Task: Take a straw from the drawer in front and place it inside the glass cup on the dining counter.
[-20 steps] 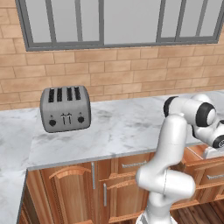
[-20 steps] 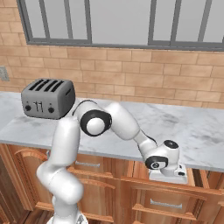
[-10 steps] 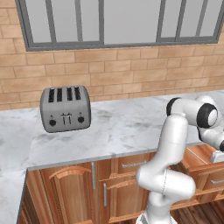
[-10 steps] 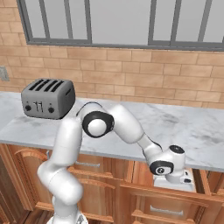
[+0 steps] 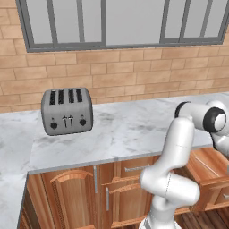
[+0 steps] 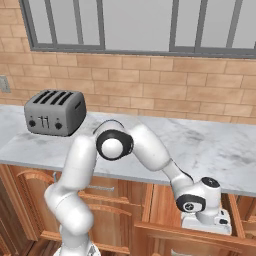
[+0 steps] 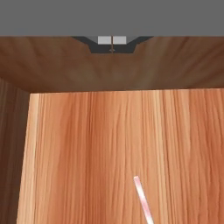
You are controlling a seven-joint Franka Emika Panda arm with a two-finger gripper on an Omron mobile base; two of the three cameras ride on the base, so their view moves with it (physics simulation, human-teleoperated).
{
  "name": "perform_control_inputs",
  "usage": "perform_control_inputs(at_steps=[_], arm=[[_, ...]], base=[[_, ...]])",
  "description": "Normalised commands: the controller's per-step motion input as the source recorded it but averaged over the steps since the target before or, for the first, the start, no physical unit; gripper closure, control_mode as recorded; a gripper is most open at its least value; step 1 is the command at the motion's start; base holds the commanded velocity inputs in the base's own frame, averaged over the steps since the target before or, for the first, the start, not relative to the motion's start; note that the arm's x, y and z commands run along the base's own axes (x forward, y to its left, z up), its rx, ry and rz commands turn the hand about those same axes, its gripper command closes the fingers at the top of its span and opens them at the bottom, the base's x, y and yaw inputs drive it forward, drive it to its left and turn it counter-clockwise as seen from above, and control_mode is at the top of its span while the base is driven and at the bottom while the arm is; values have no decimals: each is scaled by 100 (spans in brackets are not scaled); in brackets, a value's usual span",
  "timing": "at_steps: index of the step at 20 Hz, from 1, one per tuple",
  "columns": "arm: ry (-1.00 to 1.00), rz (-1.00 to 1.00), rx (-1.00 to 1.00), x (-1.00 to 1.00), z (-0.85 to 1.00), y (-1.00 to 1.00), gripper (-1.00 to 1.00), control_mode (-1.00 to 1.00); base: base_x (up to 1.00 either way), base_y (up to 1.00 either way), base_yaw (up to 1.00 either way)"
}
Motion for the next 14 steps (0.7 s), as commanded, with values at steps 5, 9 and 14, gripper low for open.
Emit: perform_control_inputs(at_steps=[5,9,14], arm=[[4,-1,0,-64,0,-16,100,-100],[1,0,0,-66,0,-10,100,-100],[0,0,0,-71,0,-8,100,-100]], base=[[0,0,0],[0,0,0],[0,0,0]])
